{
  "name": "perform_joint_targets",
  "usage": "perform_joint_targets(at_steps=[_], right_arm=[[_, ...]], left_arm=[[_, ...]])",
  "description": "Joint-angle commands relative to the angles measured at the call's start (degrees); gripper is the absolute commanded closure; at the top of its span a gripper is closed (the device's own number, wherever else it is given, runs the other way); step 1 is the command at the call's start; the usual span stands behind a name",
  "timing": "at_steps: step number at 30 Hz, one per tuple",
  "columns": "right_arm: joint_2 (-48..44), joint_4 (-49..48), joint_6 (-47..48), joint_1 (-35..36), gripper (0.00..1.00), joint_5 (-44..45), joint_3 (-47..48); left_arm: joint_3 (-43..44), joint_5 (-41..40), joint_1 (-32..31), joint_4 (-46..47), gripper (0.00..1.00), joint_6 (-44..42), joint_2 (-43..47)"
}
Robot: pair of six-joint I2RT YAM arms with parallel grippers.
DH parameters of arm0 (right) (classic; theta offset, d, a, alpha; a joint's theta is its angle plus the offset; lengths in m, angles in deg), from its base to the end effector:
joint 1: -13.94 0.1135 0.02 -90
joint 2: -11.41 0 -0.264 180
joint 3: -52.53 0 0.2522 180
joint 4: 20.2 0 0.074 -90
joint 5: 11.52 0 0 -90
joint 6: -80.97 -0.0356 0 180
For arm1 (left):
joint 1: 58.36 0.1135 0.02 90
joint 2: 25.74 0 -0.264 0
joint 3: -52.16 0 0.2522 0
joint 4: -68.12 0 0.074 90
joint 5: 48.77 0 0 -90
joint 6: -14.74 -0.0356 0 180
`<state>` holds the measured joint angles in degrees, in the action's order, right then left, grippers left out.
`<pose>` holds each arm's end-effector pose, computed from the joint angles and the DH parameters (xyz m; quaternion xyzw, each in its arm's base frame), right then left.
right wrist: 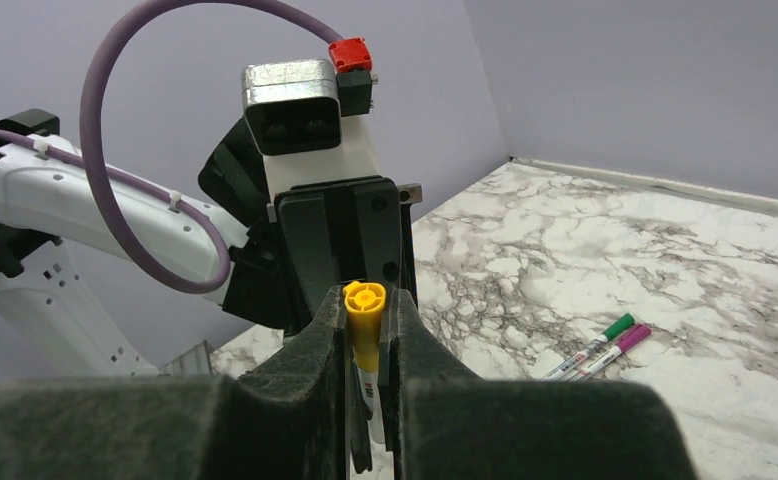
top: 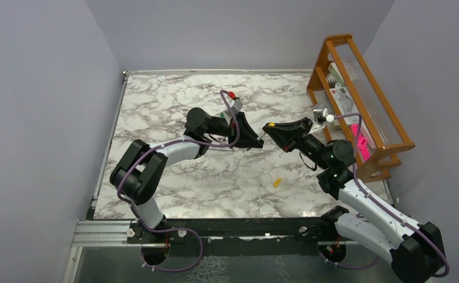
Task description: Insert the pens into the pen caps
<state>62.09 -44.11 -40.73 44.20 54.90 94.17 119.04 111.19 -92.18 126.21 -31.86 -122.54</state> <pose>0.1698 0.1155 0.3055 -0.1544 0.5988 0.5062 0.6011 0.2687 -0.2203 0.2905 0.4550 0.4606 -0.6688 0.3655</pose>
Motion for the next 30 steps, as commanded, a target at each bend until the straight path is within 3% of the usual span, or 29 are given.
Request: perform_joint_targets(at_steps=[1, 16, 23, 30], right_arm=[[3.27, 16.08, -2.11, 2.26, 0.99, -10.27, -6.10], [10.51, 15.44, -3.08, 2.24, 0.99, -14.62, -8.80], [4.93, 14.34, -3.71, 2.26, 0.99, -9.85, -9.34], [-8.02, 17.42, -1.58, 2.21, 0.72, 7.66, -4.56]], left_arm=[[6.75, -11.11, 0.26, 11.55, 1.00, 1.76, 1.72], [11.42, -9.71, 0.25, 11.97, 1.00, 2.92, 0.63], [9.25, -10.56, 0.33, 14.25, 1.00, 4.50, -0.32], [-1.21, -15.25, 2.29, 8.80, 1.00, -1.24, -3.62]])
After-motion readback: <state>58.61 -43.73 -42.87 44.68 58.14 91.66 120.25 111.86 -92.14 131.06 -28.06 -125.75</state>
